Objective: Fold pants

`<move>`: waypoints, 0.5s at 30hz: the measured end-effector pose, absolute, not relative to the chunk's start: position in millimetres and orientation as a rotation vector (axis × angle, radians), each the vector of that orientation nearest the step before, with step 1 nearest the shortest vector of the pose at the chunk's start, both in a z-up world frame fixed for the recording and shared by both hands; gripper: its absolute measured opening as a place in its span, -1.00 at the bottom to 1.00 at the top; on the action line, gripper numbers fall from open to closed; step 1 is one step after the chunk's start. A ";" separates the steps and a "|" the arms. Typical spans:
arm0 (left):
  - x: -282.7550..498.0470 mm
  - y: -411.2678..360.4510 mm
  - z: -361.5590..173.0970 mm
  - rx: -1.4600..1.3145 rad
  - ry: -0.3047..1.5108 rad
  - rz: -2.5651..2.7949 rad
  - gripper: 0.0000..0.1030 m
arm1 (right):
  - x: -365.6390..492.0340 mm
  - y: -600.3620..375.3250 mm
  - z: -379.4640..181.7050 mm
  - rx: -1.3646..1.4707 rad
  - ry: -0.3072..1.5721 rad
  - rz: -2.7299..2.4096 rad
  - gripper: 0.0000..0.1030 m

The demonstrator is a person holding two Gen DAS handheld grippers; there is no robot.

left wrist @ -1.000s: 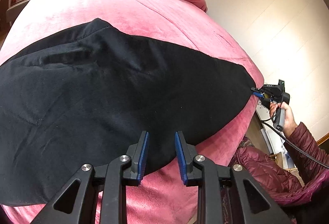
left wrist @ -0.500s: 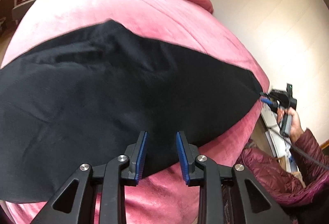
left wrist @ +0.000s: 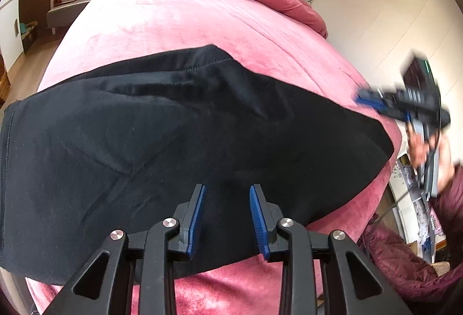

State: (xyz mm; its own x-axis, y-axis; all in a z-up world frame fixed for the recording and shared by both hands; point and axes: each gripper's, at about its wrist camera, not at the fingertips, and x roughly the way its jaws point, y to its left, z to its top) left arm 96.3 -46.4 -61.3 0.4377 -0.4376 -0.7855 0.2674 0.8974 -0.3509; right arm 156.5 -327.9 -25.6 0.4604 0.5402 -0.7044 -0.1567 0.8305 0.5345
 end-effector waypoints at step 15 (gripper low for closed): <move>90.0 -40.1 -88.9 -0.200 1.040 -0.438 -0.38 | 272.4 -131.9 -74.1 0.202 1.282 0.769 -0.39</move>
State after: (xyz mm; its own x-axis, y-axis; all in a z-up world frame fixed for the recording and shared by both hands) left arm 90.0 -40.1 -88.9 0.4303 -0.4416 -0.7873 0.2550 0.8961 -0.3633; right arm 272.4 -131.9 -74.1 0.0793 0.6151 -0.7845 -0.4021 0.7398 0.5394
